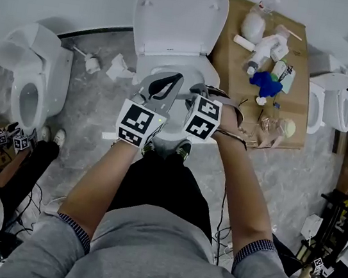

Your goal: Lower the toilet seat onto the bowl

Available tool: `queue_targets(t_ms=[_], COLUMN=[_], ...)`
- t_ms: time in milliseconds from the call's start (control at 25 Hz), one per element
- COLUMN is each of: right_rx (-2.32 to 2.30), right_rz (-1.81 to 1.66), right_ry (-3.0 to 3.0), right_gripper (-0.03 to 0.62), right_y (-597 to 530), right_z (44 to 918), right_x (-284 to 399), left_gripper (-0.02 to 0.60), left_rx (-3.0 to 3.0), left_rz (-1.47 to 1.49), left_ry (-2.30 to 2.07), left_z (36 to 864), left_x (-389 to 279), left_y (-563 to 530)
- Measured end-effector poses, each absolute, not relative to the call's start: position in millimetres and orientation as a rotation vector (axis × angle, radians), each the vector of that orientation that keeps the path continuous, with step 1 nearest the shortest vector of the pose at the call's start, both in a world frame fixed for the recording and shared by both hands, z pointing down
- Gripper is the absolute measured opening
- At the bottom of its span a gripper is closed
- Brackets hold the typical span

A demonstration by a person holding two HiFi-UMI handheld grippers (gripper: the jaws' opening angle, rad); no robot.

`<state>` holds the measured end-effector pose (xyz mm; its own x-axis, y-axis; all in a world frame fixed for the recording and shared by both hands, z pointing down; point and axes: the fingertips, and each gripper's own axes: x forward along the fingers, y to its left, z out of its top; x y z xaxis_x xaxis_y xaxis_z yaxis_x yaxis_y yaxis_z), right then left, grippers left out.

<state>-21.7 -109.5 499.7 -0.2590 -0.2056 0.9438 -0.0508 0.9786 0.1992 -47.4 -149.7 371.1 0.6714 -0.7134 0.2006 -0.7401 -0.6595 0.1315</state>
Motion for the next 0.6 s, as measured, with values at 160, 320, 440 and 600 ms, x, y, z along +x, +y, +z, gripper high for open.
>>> queue_targets(t_ms=[160,320,440,600], right_rx=[0.223,0.262,0.273,0.283], right_rz=[-0.184,-0.243,-0.276,-0.3], right_ry=[-1.839,-1.864,-1.885,-1.929], right_gripper=[0.149,0.147,0.147,0.153], right_y=[-103.6,-95.5,-85.8,-73.4], right_z=[505.7,510.4,517.4,525.3], right_x=[-17.9,-15.0,-14.2,-11.7], left_gripper=[0.003,0.003,0.003,0.003], left_rx=[2.66,2.619,2.597,2.529], left_rz=[0.215,0.235,0.24,0.238], left_ry=[-1.211,-1.247,-1.272,-1.318], left_z=[388.3,410.3,425.8,444.1], left_x=[-46.3,-41.7,-36.4,-28.6], left_y=[-141.6,-126.4,-111.9,-94.3])
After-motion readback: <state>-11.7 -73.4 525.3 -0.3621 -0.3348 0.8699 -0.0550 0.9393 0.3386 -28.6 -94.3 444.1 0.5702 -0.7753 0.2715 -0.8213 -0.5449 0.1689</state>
